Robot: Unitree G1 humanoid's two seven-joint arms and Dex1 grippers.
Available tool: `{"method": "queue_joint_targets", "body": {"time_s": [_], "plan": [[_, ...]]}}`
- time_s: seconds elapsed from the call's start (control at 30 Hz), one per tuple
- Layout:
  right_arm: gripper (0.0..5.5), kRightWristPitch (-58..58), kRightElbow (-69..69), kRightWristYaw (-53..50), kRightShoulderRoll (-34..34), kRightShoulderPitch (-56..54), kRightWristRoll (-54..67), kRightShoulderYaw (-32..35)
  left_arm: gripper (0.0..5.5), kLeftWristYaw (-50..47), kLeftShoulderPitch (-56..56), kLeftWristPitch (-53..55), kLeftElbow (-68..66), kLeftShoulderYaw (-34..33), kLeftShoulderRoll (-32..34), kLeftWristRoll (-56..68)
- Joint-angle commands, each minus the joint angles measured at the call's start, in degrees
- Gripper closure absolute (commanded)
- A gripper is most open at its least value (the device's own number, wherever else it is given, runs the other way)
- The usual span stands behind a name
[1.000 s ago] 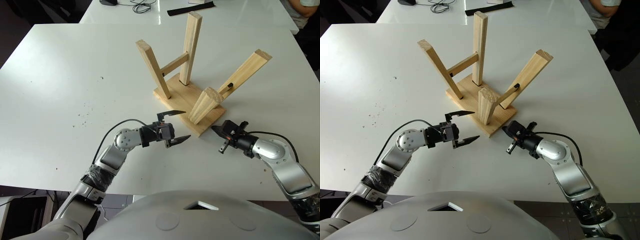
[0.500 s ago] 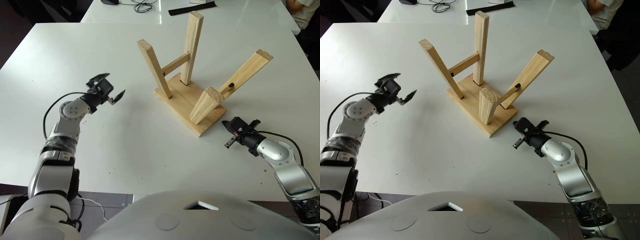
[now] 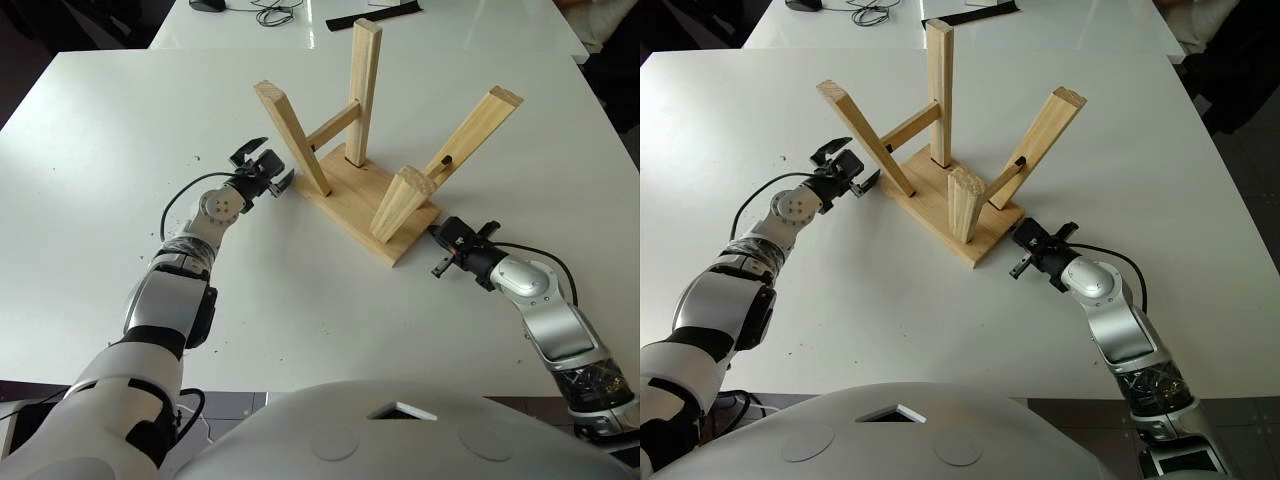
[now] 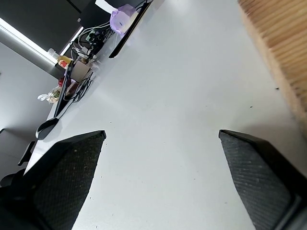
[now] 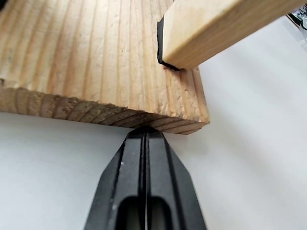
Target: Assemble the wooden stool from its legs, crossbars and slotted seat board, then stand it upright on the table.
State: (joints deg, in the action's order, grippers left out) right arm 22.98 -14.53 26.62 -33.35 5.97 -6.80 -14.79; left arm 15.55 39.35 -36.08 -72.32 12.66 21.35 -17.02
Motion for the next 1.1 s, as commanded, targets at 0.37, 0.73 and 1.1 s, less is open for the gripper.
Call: {"method": "queue_joint_targets", "body": {"time_s": [0.37, 0.73, 1.1], "plan": [[5.48, -0.46, 4.0, 0.09, 1.63, 2.65, -1.28, -0.38, 1.1, 25.28, -20.55, -9.95, 13.88, 1.19, 5.91, 9.94], [5.48, -1.31, -2.17, 3.12, -3.73, 11.83, 3.79, 11.47, 1.1, 25.48, -41.13, 3.83, 47.67, -1.83, 11.23, 19.61], [3.9, -1.87, -8.21, 6.77, -3.38, 18.53, 8.05, 13.59, 1.1, 21.05, -43.89, 14.56, 55.9, -5.34, 10.26, 20.23]]}}
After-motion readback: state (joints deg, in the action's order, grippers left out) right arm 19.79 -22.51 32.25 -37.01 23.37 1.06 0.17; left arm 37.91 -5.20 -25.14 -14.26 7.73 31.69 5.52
